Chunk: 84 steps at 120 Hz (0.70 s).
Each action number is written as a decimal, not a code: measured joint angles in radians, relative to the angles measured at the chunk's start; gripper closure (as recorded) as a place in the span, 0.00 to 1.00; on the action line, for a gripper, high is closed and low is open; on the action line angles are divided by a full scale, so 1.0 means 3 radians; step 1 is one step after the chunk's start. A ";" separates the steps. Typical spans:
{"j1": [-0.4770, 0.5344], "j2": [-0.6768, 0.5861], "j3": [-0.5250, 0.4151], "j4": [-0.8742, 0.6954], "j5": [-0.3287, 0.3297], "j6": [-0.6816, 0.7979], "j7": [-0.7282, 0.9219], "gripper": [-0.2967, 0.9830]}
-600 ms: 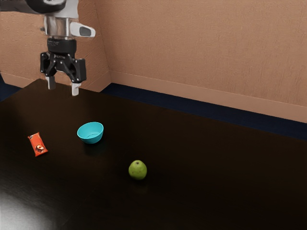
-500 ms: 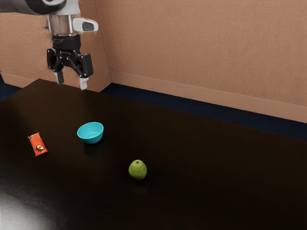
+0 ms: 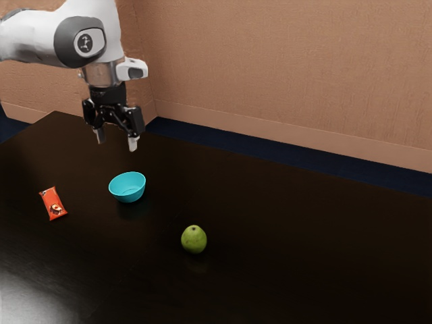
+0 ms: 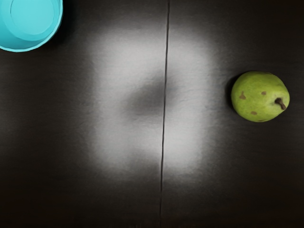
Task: Place the pear in the bowl.
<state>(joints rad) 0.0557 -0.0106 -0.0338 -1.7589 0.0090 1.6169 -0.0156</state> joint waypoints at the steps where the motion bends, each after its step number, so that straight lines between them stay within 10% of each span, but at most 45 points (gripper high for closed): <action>1: 0.0007 -0.0003 -0.0007 -0.0041 0.0000 0.0028 -0.0001 0.23; 84: -0.0381 0.0632 -0.0255 -0.0918 -0.0216 0.1663 -0.0029 0.23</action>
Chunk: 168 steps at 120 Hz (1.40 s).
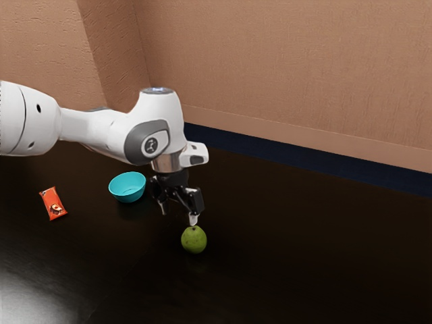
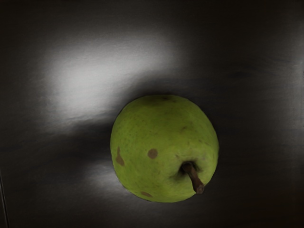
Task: Place the pear in the bowl.
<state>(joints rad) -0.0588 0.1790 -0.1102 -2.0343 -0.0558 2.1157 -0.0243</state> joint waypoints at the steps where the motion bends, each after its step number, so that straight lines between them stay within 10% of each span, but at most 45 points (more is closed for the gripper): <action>1: 0.0000 0.0005 -0.0002 0.0000 -0.0005 0.0008 0.0000 0.23; 86: 0.0002 0.0577 -0.0047 0.0021 -0.0138 0.0541 -0.0001 0.24; 168: 0.0029 0.0587 -0.0044 0.0024 -0.0096 0.0594 -0.0069 0.55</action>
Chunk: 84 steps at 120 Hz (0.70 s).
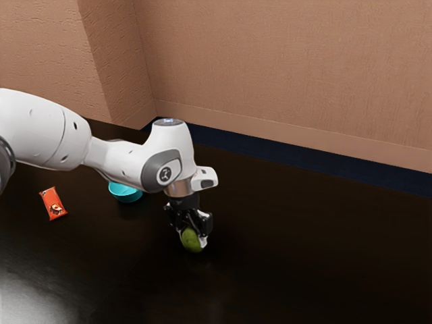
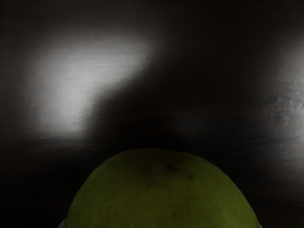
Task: Place the pear in the bowl.
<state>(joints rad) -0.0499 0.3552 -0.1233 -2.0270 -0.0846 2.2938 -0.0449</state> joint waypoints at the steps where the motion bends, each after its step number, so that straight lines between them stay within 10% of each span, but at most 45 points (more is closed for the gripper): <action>1: 0.0002 -0.0004 0.0000 0.0001 0.0002 -0.0001 -0.0002 0.55; 40: 0.0156 -0.0307 0.0336 0.0346 0.0165 -0.0397 -0.0149 0.81; 84: 0.0204 -0.0238 0.1132 0.0682 0.0095 -0.0858 -0.0045 0.59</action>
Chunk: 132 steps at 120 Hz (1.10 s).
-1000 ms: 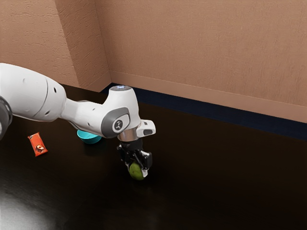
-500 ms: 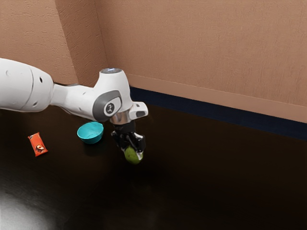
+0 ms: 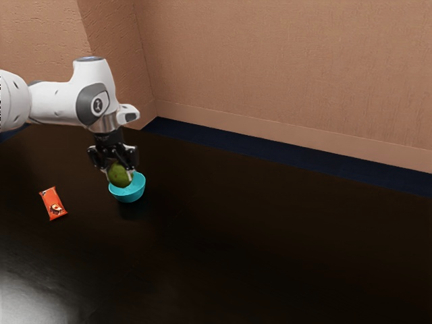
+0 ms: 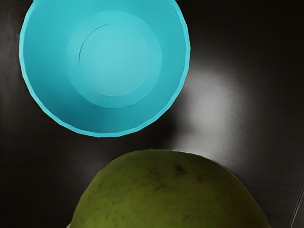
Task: Place the pear in the bowl.
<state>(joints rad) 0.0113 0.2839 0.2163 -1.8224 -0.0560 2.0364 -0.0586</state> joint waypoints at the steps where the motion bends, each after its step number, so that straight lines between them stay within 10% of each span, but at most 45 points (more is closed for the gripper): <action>1: 0.0003 0.0008 0.0001 0.0014 -0.0003 -0.0004 0.0005 0.58; 72: 0.0310 0.0861 -0.0015 0.0925 -0.0277 -0.0117 0.0519 0.31; 112: -0.0509 -0.1013 -0.0059 0.0216 -0.0102 -0.0781 0.0700 0.25; 132: -0.0737 -0.1250 -0.0195 0.0601 0.0069 -0.1337 0.0654 0.24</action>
<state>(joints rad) -0.2097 -0.0912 0.1576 -1.6421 -0.0353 1.6353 0.1377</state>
